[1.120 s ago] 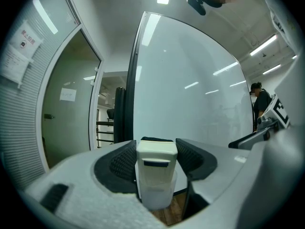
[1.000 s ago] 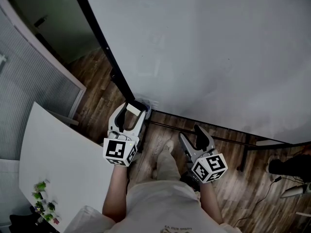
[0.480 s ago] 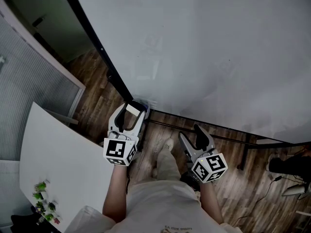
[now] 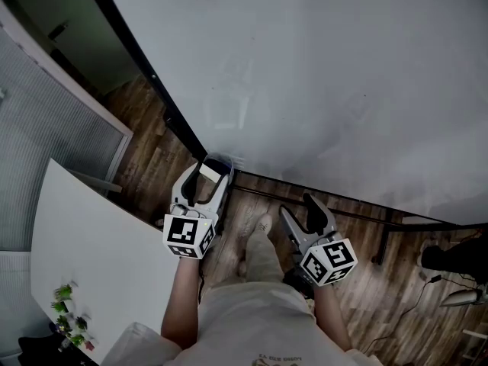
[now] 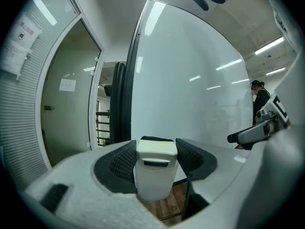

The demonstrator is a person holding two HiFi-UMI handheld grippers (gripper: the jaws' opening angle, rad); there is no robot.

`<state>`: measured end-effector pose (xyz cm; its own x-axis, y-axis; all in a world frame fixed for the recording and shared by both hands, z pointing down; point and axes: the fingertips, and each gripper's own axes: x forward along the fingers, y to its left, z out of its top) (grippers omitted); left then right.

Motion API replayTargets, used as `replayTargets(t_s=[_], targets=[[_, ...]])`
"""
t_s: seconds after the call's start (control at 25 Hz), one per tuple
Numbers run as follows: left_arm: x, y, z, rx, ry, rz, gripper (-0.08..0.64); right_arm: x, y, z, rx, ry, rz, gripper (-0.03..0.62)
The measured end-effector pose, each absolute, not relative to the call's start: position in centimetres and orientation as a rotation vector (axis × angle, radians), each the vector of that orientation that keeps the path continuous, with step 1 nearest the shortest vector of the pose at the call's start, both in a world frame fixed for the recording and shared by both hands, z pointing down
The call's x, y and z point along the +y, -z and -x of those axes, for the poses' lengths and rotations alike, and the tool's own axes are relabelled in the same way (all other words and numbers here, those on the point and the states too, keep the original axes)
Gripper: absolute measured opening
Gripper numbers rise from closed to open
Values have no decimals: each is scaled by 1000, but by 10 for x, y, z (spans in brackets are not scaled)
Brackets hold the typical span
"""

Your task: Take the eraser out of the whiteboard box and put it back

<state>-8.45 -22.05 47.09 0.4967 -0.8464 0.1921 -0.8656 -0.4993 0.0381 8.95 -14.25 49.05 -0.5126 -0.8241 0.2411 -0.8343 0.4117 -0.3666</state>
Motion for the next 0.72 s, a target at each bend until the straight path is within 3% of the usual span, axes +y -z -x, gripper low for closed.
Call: replayTargets(t_s=[0.72], targets=[[-223,-478,85,-1518,-251,-2577,261,-147,-493,-86,-2623,-715,-1508,287]])
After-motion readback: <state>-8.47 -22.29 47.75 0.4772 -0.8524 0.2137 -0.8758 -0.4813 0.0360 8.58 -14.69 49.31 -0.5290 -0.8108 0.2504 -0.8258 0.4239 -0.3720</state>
